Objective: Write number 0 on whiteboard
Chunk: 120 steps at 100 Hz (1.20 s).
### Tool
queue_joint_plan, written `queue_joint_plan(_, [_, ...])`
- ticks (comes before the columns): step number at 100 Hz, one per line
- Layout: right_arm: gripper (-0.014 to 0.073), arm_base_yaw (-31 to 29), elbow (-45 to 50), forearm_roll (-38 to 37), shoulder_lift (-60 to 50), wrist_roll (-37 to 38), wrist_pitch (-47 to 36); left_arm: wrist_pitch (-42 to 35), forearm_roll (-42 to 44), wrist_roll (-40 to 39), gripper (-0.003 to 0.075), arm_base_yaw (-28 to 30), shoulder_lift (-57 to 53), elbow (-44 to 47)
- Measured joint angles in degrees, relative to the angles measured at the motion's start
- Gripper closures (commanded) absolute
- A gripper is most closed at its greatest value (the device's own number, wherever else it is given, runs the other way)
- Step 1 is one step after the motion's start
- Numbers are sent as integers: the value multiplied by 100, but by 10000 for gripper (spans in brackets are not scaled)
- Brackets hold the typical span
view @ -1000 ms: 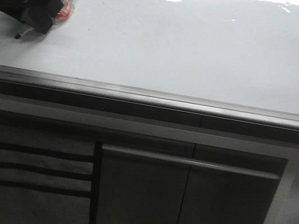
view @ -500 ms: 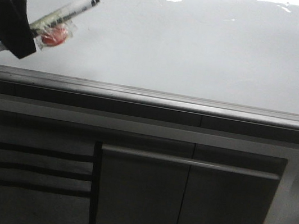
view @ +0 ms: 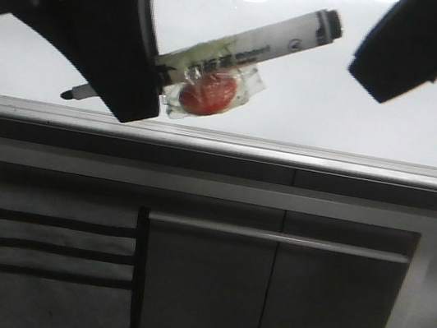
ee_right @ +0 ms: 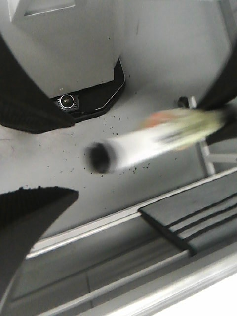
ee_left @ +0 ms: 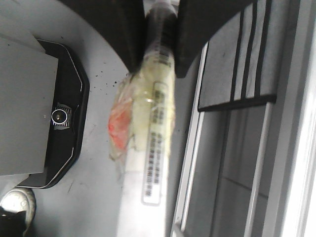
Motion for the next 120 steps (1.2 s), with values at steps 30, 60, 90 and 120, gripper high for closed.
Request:
queue_joint_plan(30, [346, 276, -195, 217, 205, -462, -332, -12, 0, 91, 740, -152, 0, -56])
queue_joint_plan(60, [346, 300, -195, 295, 265, -695, -369, -225, 0, 103, 740, -152, 0, -69])
queue_joint_plan(90, [384, 300, -195, 294, 459, -739, -369, -248, 0, 103, 740, -152, 0, -69])
queue_joint_plan(120, [584, 300, -195, 317, 459, -782, -261, -262, 53, 193, 740, -152, 0, -69])
